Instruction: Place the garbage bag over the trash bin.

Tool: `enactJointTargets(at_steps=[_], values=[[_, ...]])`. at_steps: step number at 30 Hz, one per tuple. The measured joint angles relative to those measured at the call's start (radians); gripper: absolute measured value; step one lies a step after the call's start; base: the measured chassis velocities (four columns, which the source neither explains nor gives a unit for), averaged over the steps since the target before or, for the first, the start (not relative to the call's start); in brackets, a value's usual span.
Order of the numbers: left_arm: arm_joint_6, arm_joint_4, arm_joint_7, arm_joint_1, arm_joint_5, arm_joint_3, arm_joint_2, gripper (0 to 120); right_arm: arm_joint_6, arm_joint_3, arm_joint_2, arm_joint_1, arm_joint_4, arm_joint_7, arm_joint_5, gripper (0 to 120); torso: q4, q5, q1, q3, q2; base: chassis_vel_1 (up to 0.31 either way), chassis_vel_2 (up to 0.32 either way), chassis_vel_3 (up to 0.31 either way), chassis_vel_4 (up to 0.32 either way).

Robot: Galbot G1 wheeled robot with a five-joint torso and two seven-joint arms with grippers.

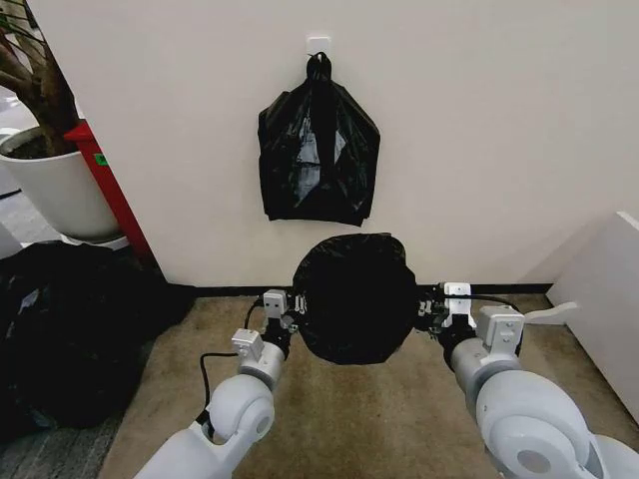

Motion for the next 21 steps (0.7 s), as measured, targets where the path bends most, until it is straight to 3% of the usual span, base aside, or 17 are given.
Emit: enactJointTargets(at_steps=[14, 18, 21], values=[[-0.008, -0.022, 0.011, 0.015, -0.012, -0.026, 0.019, 1, -0.032, 0.041, -0.013, 0.008, -0.074, -0.052, 0.029, 0, 0.0000, 0.0001, 0.000, 0.000, 0.000, 0.000, 0.000, 0.000, 0.000], [-0.010, -0.024, 0.014, 0.019, -0.016, -0.032, 0.023, 1, -0.046, 0.049, -0.019, 0.008, -0.082, -0.096, 0.037, 0, 0.0000, 0.0000, 0.000, 0.000, 0.000, 0.000, 0.000, 0.000, 0.000], [-0.011, -0.031, 0.016, 0.021, -0.029, -0.037, 0.024, 1, -0.038, 0.062, -0.021, 0.005, -0.119, -0.208, 0.013, 0, 0.0000, 0.0000, 0.000, 0.000, 0.000, 0.000, 0.000, 0.000, 0.000]])
